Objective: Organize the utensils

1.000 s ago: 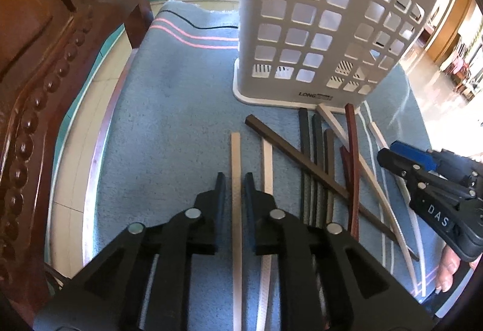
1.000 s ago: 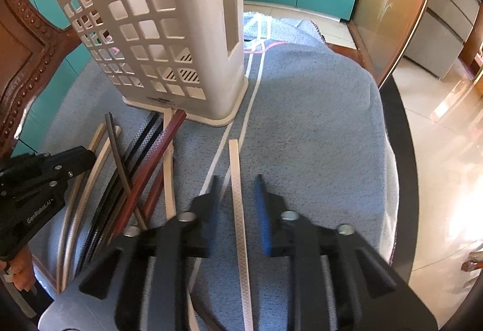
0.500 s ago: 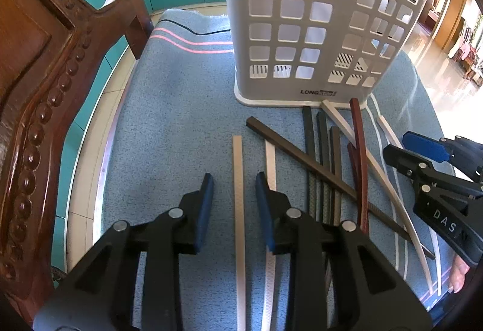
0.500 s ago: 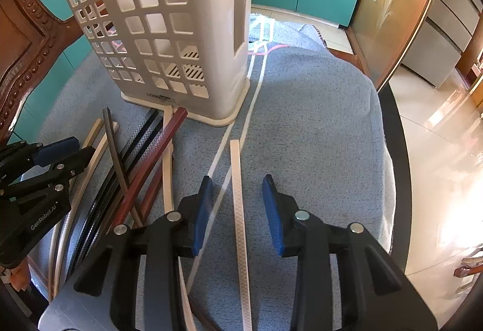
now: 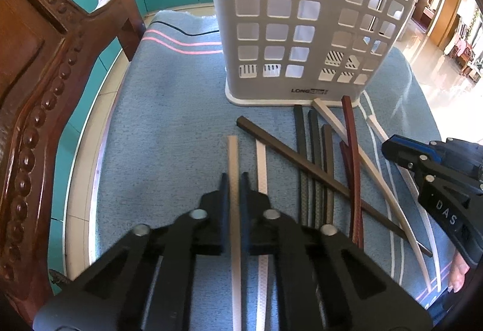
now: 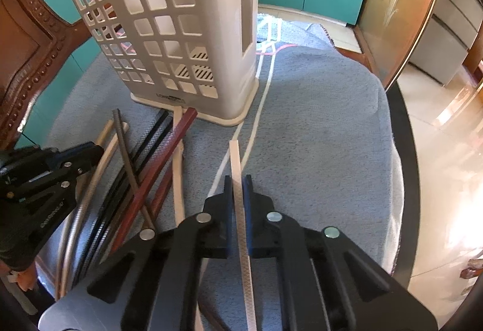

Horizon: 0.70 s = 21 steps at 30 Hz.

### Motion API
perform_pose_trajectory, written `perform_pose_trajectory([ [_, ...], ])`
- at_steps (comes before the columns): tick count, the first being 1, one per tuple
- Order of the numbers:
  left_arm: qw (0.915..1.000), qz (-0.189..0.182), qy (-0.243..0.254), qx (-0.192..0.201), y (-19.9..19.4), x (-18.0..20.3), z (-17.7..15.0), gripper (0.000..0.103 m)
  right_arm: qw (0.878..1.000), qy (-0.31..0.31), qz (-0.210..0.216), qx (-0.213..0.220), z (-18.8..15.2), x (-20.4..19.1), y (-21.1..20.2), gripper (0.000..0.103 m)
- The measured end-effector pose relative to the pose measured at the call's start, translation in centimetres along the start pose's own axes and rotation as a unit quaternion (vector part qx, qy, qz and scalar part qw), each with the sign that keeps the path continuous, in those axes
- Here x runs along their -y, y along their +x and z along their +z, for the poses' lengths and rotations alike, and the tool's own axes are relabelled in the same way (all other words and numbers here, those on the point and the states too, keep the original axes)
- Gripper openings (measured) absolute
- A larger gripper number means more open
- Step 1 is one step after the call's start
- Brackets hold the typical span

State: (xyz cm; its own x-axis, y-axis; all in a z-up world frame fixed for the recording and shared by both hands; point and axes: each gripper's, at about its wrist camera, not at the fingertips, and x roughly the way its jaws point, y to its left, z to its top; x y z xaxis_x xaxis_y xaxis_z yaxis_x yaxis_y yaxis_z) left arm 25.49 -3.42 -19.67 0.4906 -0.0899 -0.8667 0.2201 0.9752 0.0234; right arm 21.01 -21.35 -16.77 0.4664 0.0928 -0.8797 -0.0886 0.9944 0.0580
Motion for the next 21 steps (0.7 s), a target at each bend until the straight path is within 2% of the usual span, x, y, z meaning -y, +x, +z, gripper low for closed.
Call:
perform_pose_trajectory([
  [3,0.9999,-0.002,-0.012,0.006,-0.6,-0.3,-0.2,0.007,1.000,0.016,0.007,0.016,0.3,0.8,-1.2,0.007],
  [5,0.9995,-0.002,-0.016,0.028,-2.1,-0.6,-0.3,0.007,0.999,0.025,0.013,0.036,0.5,1.5,-2.8,0.007],
  [11,0.9917,-0.026,-0.029,0.122,-9.7,-1.9,-1.2,0.007,0.991,0.015,0.030,0.130,0.0,2.7,-11.3,0.007],
  [17,0.9719,-0.060,-0.047,0.222,-19.8,-3.5,-1.0,0.007,0.973,0.014,0.058,0.222,-0.4,4.2,-20.8,0.007],
  [21,0.9537,-0.069,-0.050,0.288,-25.7,-4.3,1.7,0.007,0.950,0.035,0.083,0.299,1.8,4.4,-26.0,0.007],
])
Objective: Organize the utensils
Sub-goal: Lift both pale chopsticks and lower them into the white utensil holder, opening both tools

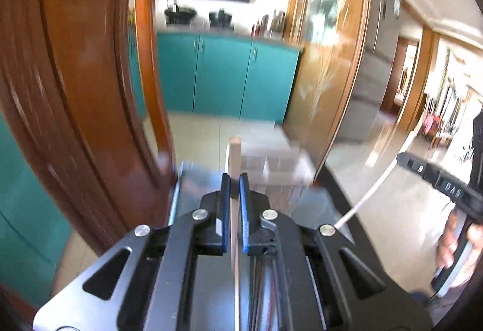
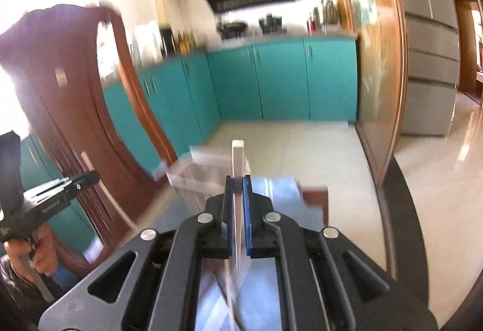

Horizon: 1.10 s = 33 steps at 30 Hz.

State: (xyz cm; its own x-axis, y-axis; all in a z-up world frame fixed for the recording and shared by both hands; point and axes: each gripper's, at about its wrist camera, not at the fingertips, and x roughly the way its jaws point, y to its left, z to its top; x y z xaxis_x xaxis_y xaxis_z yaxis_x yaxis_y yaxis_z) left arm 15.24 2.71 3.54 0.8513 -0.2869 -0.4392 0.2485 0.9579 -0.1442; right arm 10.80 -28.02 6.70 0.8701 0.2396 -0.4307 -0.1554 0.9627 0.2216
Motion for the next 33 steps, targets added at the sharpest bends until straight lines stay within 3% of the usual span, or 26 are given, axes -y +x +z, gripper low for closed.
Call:
perform_pose_trajectory([
  [4,0.9973,0.003,-0.014,0.071,-2.1,0.6,4.9,0.007,0.997,0.032,0.021,0.068,4.3,-0.5,-0.5,0.007],
  [8,0.9916,0.005,-0.060,0.114,-2.3,-0.3,6.8,0.007,0.990,0.067,0.010,0.127,6.6,-0.2,0.2,0.007],
  [12,0.9861,-0.005,-0.108,0.126,-0.6,-2.1,7.2,0.007,0.985,0.085,-0.011,0.148,6.5,-0.3,1.7,0.007],
  [15,0.9851,0.016,-0.102,0.138,0.6,-1.8,6.8,0.007,0.983,0.094,-0.009,0.160,6.3,-0.4,2.7,0.007],
  [17,0.9875,0.028,-0.094,0.124,2.5,-1.3,6.2,0.007,0.982,0.077,-0.021,0.170,6.1,-0.7,3.5,0.007],
  [20,0.9923,0.033,-0.083,0.086,5.7,-0.8,5.3,0.007,0.987,0.036,-0.062,0.141,4.7,-1.3,6.4,0.007],
  [24,0.9954,0.049,-0.060,0.056,8.3,0.3,4.3,0.007,0.995,0.042,-0.034,0.086,2.6,-0.4,8.7,0.007],
  [27,0.9963,0.052,-0.050,0.046,8.9,0.6,3.6,0.007,0.997,0.040,-0.036,0.063,1.4,-0.3,9.2,0.007],
  [33,0.9968,0.057,-0.051,0.025,10.0,0.3,2.3,0.007,0.998,0.029,-0.041,0.048,0.5,-0.1,8.9,0.007],
])
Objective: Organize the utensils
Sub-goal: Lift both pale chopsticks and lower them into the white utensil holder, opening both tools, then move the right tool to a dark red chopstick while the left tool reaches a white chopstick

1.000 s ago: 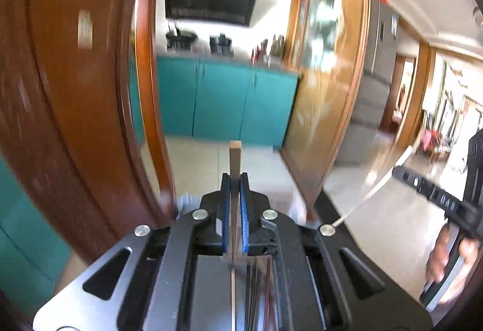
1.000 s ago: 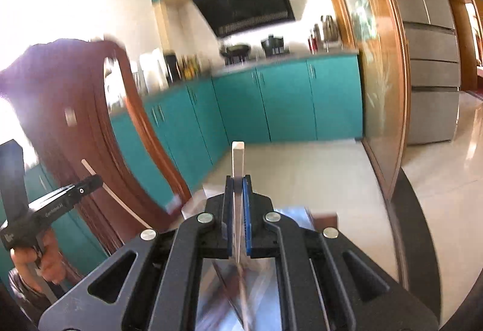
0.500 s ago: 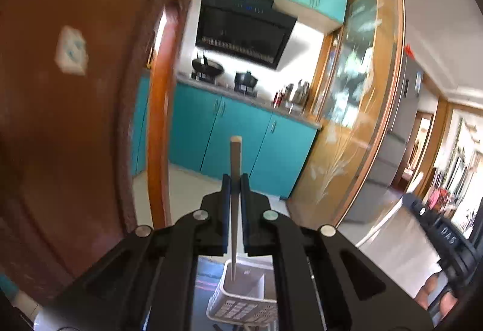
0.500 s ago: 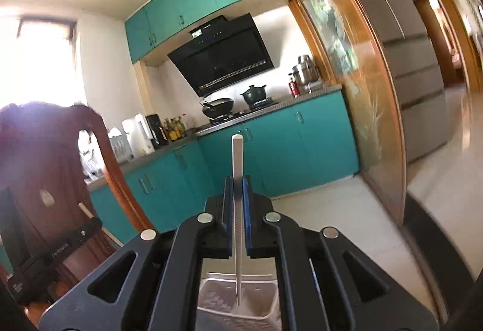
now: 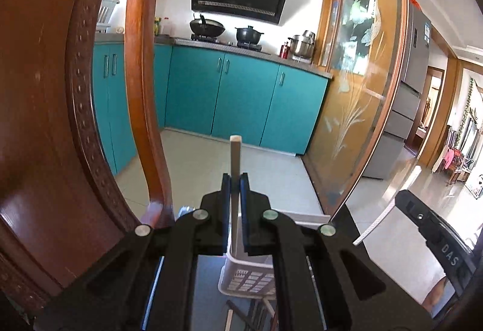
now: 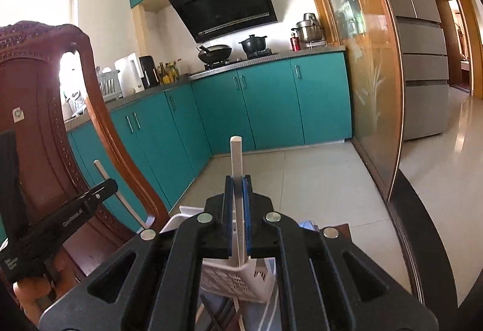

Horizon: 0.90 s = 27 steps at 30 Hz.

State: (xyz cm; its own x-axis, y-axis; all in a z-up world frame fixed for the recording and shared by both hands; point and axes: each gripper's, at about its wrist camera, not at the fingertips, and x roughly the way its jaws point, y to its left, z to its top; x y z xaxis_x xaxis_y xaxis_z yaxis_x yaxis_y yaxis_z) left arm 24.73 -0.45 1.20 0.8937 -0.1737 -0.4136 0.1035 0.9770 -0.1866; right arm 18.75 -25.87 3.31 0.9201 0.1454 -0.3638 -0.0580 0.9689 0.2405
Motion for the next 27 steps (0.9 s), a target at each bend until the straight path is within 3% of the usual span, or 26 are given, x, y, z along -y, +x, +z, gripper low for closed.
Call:
perform_pose_trajectory([
  [5,0.9999,-0.005,-0.009,-0.004,-0.4,-0.5,-0.3,0.010,1.000,0.009,-0.002,0.003,-0.3,1.3,-1.3,0.027],
  [8,0.9998,-0.016,-0.007,0.007,-1.4,-0.9,-0.6,0.014,1.000,0.011,-0.006,0.019,-0.6,2.5,-2.6,0.031],
  [12,0.9983,-0.015,-0.018,0.054,-3.5,-2.0,-1.2,0.020,0.999,0.026,-0.017,0.016,-2.4,5.0,-3.0,0.032],
  [16,0.9974,0.024,-0.020,0.065,-4.0,-3.5,-2.8,0.021,0.999,0.040,-0.004,-0.037,-5.2,6.1,-1.5,0.032],
  [20,0.9978,0.059,-0.008,0.027,-3.0,-4.7,-5.2,0.021,0.995,0.005,0.012,-0.097,-8.7,3.9,0.4,0.032],
  [24,0.9975,0.059,-0.002,-0.039,-1.5,-5.2,-7.0,0.021,0.973,-0.016,0.049,-0.223,-12.9,0.9,4.3,0.032],
  [27,0.9942,0.064,0.024,-0.083,-0.2,-4.4,-8.4,0.021,0.955,-0.022,0.051,-0.293,-15.8,-0.2,7.3,0.031],
])
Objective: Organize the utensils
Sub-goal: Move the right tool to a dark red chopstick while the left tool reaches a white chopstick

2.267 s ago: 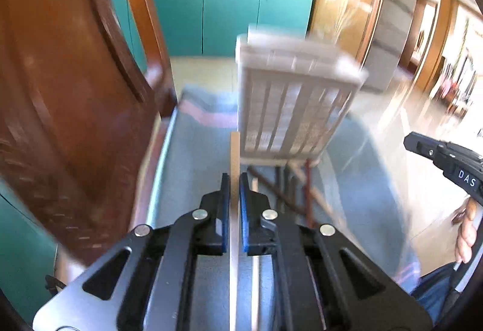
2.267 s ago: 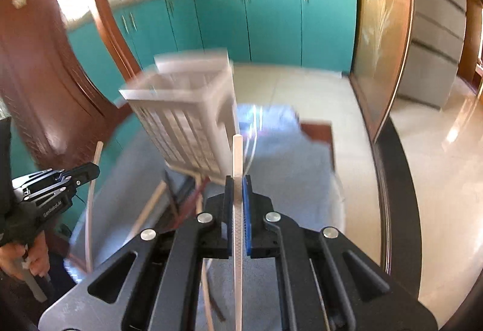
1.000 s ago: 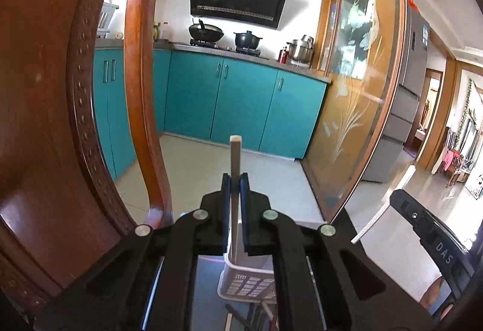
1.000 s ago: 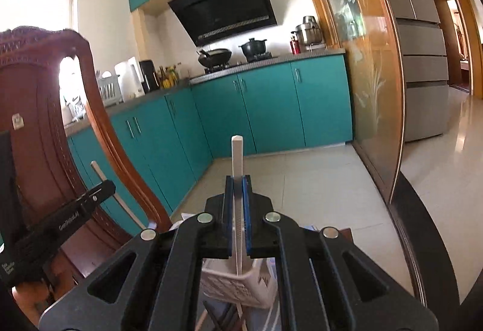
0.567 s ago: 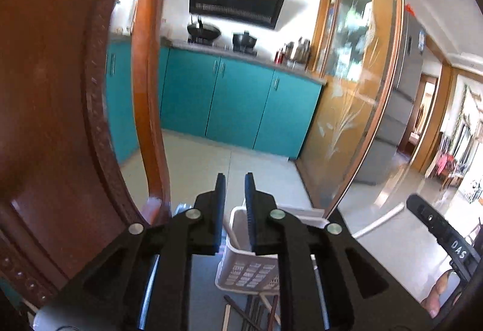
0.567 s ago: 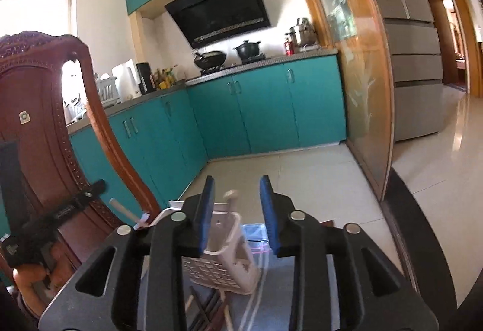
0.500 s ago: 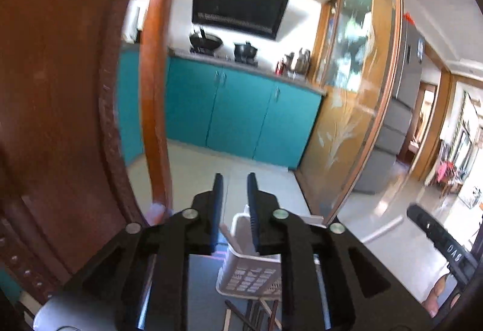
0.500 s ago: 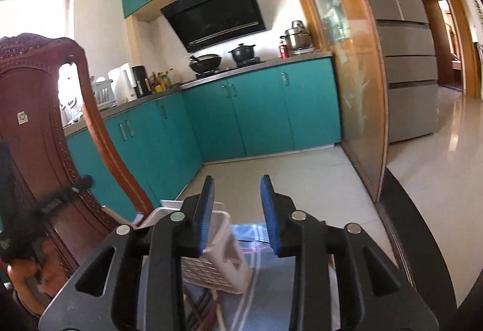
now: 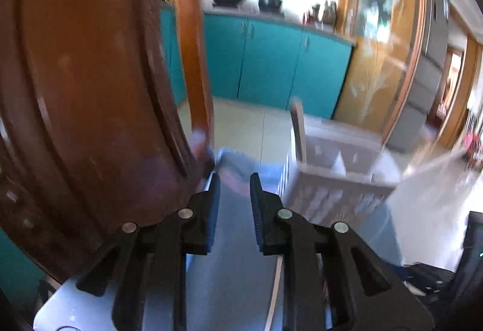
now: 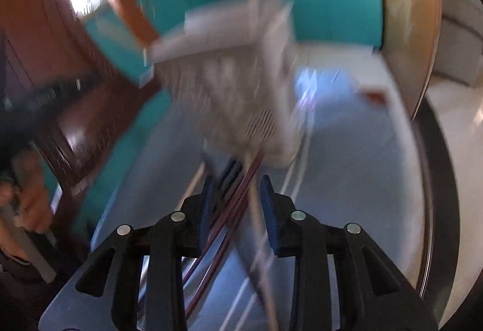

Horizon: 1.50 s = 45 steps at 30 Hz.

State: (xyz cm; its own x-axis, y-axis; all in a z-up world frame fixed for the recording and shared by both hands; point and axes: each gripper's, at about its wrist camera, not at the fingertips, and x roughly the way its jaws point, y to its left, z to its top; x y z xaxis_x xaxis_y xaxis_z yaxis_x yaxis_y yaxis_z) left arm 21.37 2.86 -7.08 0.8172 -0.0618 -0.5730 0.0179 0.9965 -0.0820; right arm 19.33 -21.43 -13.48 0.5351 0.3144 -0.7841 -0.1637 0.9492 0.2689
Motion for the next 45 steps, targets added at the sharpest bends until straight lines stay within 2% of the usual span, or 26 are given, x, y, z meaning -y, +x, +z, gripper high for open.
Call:
perform_pose_trajectory([
  [3,0.9988,0.019,0.032,-0.033,1.4,1.0,-0.9,0.022,0.999,0.019,0.012,-0.038,-0.2,0.0,2.7,0.031],
  [5,0.9978,0.011,0.040,-0.052,2.1,1.2,-1.3,0.025,0.998,0.028,0.011,-0.057,-0.2,-0.1,3.8,0.031],
  [7,0.9963,0.004,0.044,-0.074,2.8,1.3,-1.8,0.030,0.998,0.036,0.004,-0.059,-0.1,0.0,4.4,0.029],
  [8,0.9952,0.001,0.048,-0.086,3.2,1.2,-2.1,0.032,0.997,0.042,0.008,-0.059,0.0,0.1,4.5,0.021],
  [9,0.9933,-0.004,0.053,-0.103,3.7,1.2,-2.5,0.033,0.997,0.048,0.013,-0.061,0.0,0.3,4.5,0.016],
  [12,0.9884,-0.012,0.062,-0.138,4.8,1.1,-3.6,0.033,0.995,0.076,0.032,-0.061,0.2,1.2,4.4,0.013],
  [17,0.9791,-0.021,0.076,-0.187,6.0,0.8,-5.9,0.033,0.995,0.078,0.030,-0.061,0.8,2.1,2.6,0.010],
  [21,0.9754,-0.026,0.090,-0.200,5.9,0.7,-7.4,0.033,0.995,0.060,0.000,-0.086,1.5,4.0,1.4,0.011],
  [25,0.9712,-0.033,0.102,-0.213,6.3,1.4,-8.3,0.033,0.991,0.038,-0.074,-0.102,2.1,6.3,1.9,0.009],
  [26,0.9698,-0.035,0.104,-0.218,7.2,2.8,-8.4,0.033,0.990,0.037,-0.086,-0.107,1.9,6.8,2.2,0.009],
  [32,0.9658,-0.043,0.112,-0.230,7.4,3.8,-9.9,0.034,0.989,0.034,-0.093,-0.111,1.1,7.3,2.9,0.009],
  [36,0.9642,-0.039,0.118,-0.234,7.7,4.2,-10.7,0.034,0.989,0.038,-0.105,-0.097,1.2,7.5,2.8,0.011],
  [42,0.9654,-0.031,0.129,-0.225,7.5,5.4,-11.4,0.035,0.989,0.034,-0.113,-0.093,1.2,6.9,2.8,0.011],
  [45,0.9655,-0.029,0.130,-0.224,7.6,5.7,-10.6,0.037,0.988,0.029,-0.121,-0.094,1.5,6.2,2.8,0.012],
])
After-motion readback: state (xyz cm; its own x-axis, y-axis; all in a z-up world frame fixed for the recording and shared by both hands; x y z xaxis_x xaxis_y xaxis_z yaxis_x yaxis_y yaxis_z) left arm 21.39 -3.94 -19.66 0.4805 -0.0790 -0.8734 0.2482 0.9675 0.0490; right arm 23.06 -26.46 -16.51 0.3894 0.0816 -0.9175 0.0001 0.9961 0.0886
